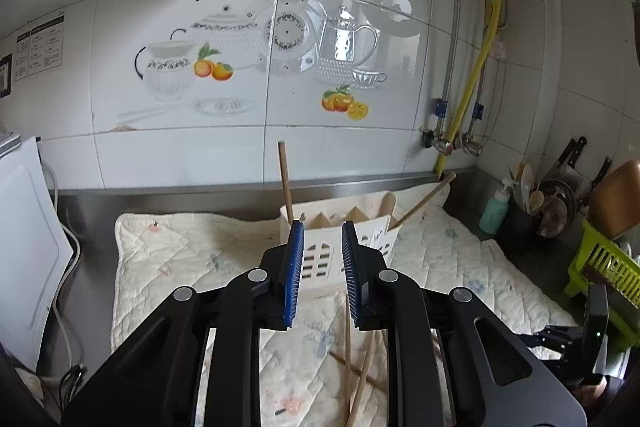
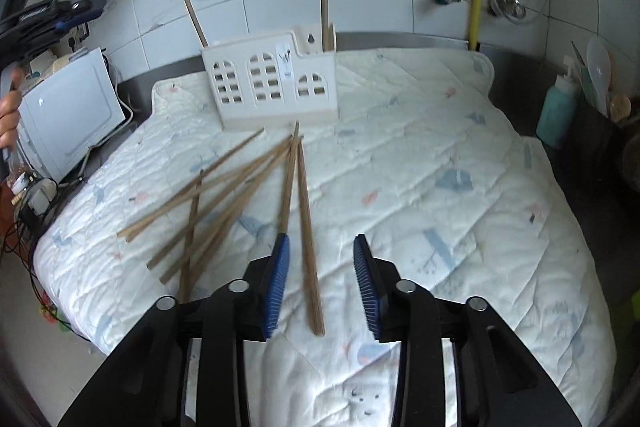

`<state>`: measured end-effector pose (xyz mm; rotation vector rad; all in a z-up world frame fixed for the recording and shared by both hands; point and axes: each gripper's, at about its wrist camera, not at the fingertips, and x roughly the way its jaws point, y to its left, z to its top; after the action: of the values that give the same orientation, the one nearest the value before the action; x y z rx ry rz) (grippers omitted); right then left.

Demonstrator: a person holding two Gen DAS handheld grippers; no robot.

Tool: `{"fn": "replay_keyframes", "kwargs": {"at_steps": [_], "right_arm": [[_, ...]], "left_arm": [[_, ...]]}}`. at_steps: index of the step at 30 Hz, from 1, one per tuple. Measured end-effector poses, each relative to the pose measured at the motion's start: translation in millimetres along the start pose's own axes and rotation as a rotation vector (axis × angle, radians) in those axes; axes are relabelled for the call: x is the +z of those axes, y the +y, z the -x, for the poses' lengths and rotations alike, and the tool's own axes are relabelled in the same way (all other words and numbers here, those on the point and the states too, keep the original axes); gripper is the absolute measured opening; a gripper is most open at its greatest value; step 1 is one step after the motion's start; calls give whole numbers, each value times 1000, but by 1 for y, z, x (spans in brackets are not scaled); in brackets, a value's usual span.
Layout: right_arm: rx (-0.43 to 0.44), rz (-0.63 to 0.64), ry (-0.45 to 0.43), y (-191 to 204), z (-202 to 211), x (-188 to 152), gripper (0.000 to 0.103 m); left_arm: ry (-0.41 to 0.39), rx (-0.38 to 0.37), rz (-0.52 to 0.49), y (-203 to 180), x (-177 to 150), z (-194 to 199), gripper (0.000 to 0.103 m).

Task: Organize utensils
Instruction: 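Close the left gripper on another chopstick while the right gripper grasps one too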

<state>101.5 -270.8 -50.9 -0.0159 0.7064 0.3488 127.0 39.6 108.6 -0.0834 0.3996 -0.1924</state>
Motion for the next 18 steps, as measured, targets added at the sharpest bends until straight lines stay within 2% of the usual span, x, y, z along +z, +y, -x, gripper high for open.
{"fn": "replay_keyframes", "kwargs": {"at_steps": [2,7,12,18], "right_arm": [[6,-14,16,-1,-5,-9,28],[9,-29,46,-3,-20,-22,19],[23,-25,65,0,-34,-24,19],[14,-9,76,3,-43,-25,12]], "left_arm": [[24,8,7,2,-20,4,20],[81,24,24,6,-62,10,20],[151,30,42,11,-96,6,20],[215,-16,20,5,-132,1,20]]}}
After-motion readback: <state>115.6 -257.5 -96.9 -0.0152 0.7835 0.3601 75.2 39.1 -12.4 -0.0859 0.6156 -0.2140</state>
